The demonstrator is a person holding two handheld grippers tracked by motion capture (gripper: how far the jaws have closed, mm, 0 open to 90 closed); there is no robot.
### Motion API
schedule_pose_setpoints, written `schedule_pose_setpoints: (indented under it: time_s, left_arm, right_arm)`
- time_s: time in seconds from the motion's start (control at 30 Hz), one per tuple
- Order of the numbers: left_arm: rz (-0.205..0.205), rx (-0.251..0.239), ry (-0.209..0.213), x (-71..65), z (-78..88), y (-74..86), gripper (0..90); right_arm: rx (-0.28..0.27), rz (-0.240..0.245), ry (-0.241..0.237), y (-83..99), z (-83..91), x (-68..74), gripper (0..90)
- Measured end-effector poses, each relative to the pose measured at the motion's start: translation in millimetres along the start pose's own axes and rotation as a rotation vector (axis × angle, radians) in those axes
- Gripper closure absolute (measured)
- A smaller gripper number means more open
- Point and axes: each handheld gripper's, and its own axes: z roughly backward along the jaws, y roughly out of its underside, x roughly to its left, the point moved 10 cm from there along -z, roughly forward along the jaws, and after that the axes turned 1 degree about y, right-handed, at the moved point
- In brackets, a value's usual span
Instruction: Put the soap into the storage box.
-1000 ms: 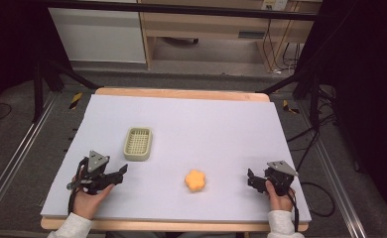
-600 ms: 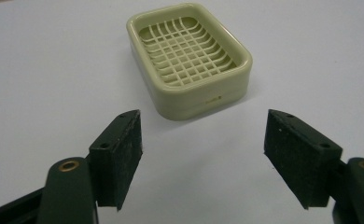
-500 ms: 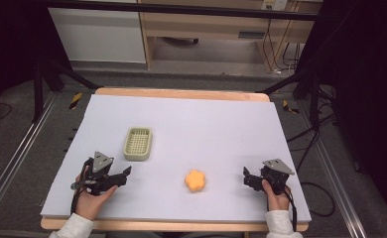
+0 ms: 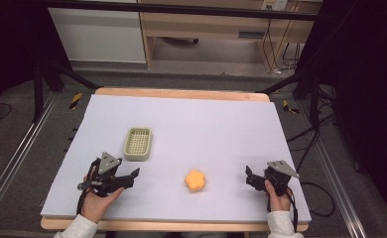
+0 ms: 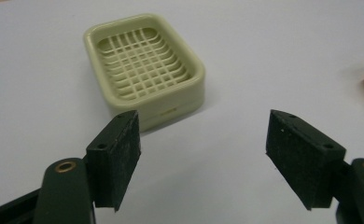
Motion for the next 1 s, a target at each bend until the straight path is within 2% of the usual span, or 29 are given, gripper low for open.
schedule_pose_setpoints:
  time_s: [0.1,0.4,0.57,0.73,0.87,1.0]
  left_arm:
    - [-0.012,-0.007,0.017,-8.3,-3.3,-4.2,26.2]
    - [-0.050,0.000,0.061,-31.3,-12.2,-12.4,26.3]
    - [-0.081,0.024,0.089,-43.9,-16.6,-11.3,26.3]
    - [-0.085,0.027,0.125,-57.5,-21.7,-16.6,26.3]
    - [-0.133,0.038,0.138,-71.0,-27.6,-20.6,26.3]
    - [-0.164,0.044,0.156,-86.0,-32.8,-24.6,26.4]
  right_arm:
    - [-0.017,-0.005,-0.027,-1.0,2.1,1.4,2.1]
    - [0.008,0.018,-0.021,0.9,-0.6,3.2,3.1]
    - [0.017,0.019,-0.018,1.6,-1.5,2.6,3.1]
    - [0.028,0.026,-0.025,2.3,-2.3,3.9,3.1]
    - [0.027,0.026,-0.025,2.3,-2.2,4.0,3.1]
    - [0.031,0.028,-0.024,2.6,-2.7,4.0,3.1]
